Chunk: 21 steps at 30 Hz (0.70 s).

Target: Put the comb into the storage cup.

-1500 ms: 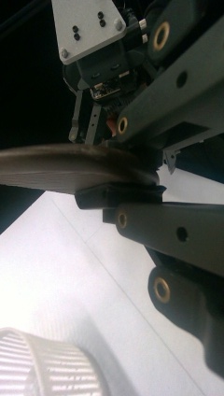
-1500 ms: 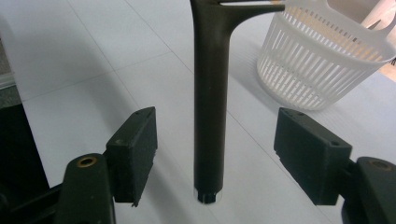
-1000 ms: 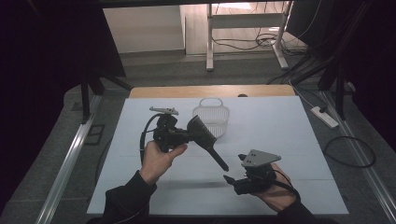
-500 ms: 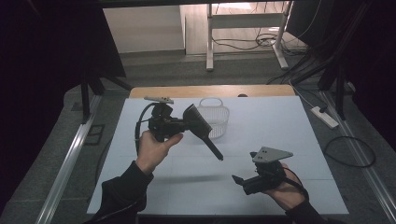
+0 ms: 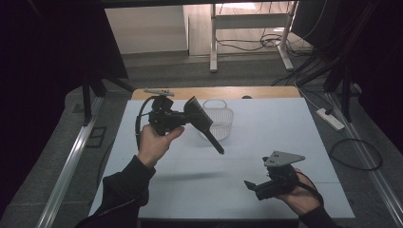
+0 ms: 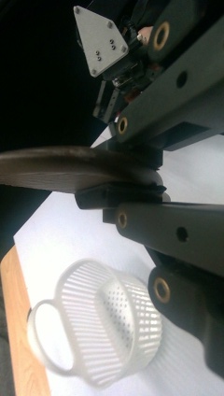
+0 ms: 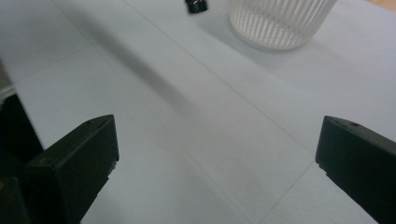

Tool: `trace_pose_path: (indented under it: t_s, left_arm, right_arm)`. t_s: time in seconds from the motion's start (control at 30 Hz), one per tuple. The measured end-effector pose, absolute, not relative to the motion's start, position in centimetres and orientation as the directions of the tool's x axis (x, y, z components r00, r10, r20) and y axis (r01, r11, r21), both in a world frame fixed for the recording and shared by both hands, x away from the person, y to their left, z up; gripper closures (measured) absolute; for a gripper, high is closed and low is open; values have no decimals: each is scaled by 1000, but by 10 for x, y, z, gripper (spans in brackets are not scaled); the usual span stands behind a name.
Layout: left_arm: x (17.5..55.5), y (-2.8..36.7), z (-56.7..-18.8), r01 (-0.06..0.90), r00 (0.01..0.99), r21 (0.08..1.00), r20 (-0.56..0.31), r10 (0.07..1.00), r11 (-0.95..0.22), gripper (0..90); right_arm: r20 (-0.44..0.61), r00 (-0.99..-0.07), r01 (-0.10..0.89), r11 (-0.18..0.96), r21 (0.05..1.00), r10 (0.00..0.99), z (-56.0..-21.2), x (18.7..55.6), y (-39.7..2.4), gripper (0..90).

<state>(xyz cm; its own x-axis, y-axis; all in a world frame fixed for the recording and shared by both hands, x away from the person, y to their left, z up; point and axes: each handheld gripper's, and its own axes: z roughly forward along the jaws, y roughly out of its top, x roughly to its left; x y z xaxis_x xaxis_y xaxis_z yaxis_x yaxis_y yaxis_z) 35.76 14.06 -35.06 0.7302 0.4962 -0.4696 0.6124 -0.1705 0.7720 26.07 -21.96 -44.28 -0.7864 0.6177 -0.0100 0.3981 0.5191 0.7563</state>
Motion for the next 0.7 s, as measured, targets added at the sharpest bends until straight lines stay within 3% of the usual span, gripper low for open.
trace_pose_path:
  t_s: [0.7]
  left_arm:
    - [374, 163, -339, 616, 693, 782, -477, 541, -99, 832]
  right_arm:
    - [-10, -715, 488, 509, 710, 699, -448, 246, -257, 0]
